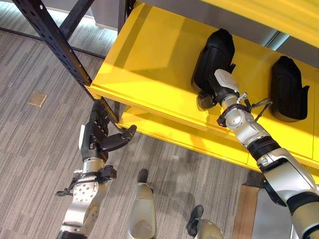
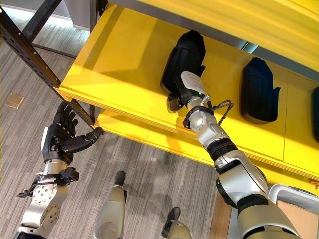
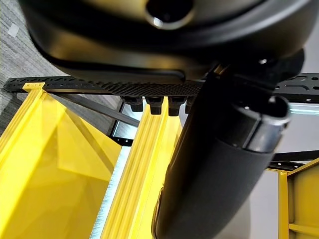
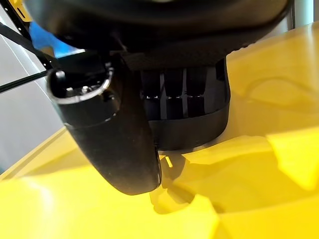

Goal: Move parts from the plastic box to the shelf.

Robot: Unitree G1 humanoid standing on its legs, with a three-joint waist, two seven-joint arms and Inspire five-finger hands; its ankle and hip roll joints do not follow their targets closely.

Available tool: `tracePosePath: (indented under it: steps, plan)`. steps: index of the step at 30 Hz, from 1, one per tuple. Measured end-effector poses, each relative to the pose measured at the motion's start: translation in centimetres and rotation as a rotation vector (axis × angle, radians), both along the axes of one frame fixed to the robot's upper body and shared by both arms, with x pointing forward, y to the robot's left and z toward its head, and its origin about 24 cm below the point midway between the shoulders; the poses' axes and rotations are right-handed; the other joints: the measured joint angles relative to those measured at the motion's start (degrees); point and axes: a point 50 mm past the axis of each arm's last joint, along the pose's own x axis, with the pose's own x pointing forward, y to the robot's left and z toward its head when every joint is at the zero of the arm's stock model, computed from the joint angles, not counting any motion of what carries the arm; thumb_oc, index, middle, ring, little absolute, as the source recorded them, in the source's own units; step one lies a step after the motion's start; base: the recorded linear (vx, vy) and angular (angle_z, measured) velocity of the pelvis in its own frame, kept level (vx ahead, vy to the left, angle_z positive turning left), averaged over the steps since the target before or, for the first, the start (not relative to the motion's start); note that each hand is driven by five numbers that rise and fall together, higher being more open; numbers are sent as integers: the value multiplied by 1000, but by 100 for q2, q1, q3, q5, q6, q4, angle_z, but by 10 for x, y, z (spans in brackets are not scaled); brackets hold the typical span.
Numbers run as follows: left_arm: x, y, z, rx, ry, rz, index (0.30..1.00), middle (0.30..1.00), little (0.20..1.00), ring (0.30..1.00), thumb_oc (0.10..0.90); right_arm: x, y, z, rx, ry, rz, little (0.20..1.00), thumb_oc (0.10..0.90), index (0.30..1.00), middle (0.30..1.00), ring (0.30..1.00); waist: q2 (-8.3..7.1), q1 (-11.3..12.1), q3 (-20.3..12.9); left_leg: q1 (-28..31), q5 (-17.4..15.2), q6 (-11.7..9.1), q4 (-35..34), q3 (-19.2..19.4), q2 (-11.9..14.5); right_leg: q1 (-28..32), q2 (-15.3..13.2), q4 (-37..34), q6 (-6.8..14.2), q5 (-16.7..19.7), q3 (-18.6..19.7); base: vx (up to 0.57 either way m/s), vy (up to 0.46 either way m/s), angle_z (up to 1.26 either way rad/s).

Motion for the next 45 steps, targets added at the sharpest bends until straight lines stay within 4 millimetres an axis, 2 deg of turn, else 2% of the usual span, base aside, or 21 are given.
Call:
tracePosePath:
  steps: [34, 35, 36, 37, 45]
  plan:
    - [0, 1, 0, 0, -1, 4, 1000, 1000, 1000, 1000, 900, -1, -1, 0, -37, -11, 3, 300, 400, 300, 300, 300, -41, -21, 3, -38, 4, -5, 5, -30, -5, -15, 8, 6, 1, -2, -26, 0, 0, 0]
    - [0, 1, 0, 0, -1, 4, 1000, 1000, 1000, 1000, 900, -1, -1, 0, -37, -11, 3, 322, 416, 322, 322, 322, -41, -21, 3, -38, 4, -4, 6, -30, -5, -15, 7, 7, 1, -2, -26, 0, 0, 0]
    - [0, 1, 0, 0, -2, 4, 1000, 1000, 1000, 1000, 900, -1, -1, 0, -36, -11, 3, 794, 753, 794, 794, 794, -42, -21, 3, -38, 4, -4, 6, -30, -5, -15, 8, 8, 1, -2, -26, 0, 0, 0]
    - [0, 1, 0, 0, -2, 4, 1000, 1000, 1000, 1000, 900, -1, -2, 0, -35, -11, 3, 1000, 900, 1000, 1000, 1000, -42, -22, 3, -38, 5, -4, 6, -30, -5, -15, 8, 8, 2, -1, -26, 0, 0, 0]
    - [0, 3, 2, 1, -7, 14, 1000, 1000, 1000, 1000, 900, -2, -4, -5, -28, -8, -9, 1000, 900, 1000, 1000, 1000, -49, -44, 5, -36, 5, -4, 7, -31, -4, -12, 10, 8, 3, -1, -26, 0, 0, 0]
